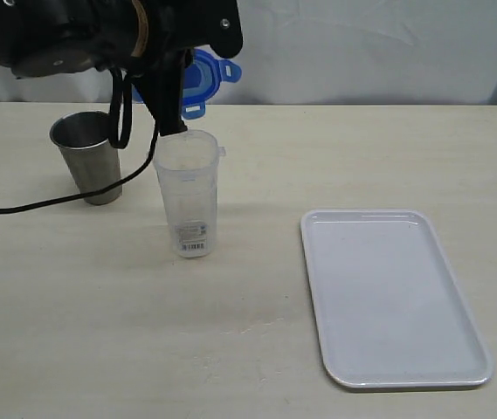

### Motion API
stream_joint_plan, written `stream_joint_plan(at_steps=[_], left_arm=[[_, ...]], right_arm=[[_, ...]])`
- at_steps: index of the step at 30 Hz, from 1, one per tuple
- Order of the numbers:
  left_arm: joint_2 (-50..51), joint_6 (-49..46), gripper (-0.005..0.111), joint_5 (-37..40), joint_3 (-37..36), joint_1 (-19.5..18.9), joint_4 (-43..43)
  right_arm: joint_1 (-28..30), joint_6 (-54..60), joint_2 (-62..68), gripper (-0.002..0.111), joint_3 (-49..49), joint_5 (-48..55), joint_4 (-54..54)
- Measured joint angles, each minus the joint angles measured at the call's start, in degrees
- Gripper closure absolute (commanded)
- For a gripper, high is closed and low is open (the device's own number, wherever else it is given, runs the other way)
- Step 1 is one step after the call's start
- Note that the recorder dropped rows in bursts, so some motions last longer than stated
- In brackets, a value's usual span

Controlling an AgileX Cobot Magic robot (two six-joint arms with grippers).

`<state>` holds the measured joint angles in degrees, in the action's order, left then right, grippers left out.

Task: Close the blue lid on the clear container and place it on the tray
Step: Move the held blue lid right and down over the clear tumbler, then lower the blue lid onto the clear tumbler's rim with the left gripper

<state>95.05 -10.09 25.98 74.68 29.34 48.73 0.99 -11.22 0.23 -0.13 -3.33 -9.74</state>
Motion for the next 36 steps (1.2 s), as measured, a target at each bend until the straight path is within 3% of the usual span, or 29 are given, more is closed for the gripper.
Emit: stream_joint_plan(at_steps=[36], left_arm=[[1.91,-0.46,0.107,5.54,0.00,2.75,-2.62]], right_arm=[[0.00,0.00,0.00,0.104,0.00,0.65,0.00]])
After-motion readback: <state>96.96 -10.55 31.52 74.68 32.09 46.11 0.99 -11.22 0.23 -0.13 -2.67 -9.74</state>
